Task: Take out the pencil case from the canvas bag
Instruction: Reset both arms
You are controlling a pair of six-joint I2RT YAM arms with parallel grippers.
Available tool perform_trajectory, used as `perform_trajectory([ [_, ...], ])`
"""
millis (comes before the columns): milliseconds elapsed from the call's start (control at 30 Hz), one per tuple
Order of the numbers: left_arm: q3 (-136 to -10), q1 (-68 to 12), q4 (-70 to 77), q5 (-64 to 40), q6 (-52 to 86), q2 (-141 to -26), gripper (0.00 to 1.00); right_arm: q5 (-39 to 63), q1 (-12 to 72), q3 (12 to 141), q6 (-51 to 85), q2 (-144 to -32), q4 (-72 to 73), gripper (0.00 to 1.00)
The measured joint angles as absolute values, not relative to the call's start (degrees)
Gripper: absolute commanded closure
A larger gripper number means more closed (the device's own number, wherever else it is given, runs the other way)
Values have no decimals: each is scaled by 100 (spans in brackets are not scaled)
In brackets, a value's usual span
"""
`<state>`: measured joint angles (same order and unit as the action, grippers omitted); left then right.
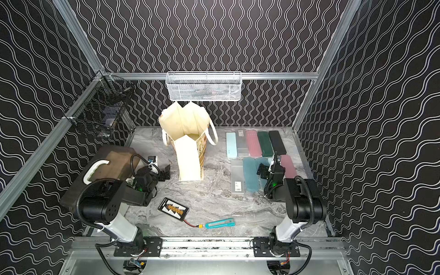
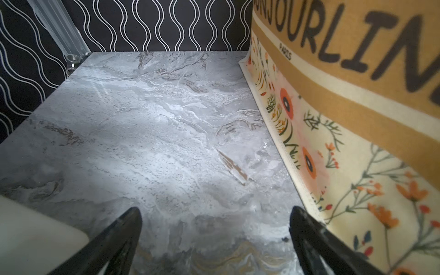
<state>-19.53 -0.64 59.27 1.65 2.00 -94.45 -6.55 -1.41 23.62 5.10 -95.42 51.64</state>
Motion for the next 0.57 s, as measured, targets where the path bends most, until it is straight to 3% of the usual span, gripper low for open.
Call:
perform_trajectory([
  [567, -2222, -185, 5592, 314, 115, -9498, 1, -655, -145, 2351, 504, -9542, 5175, 1],
])
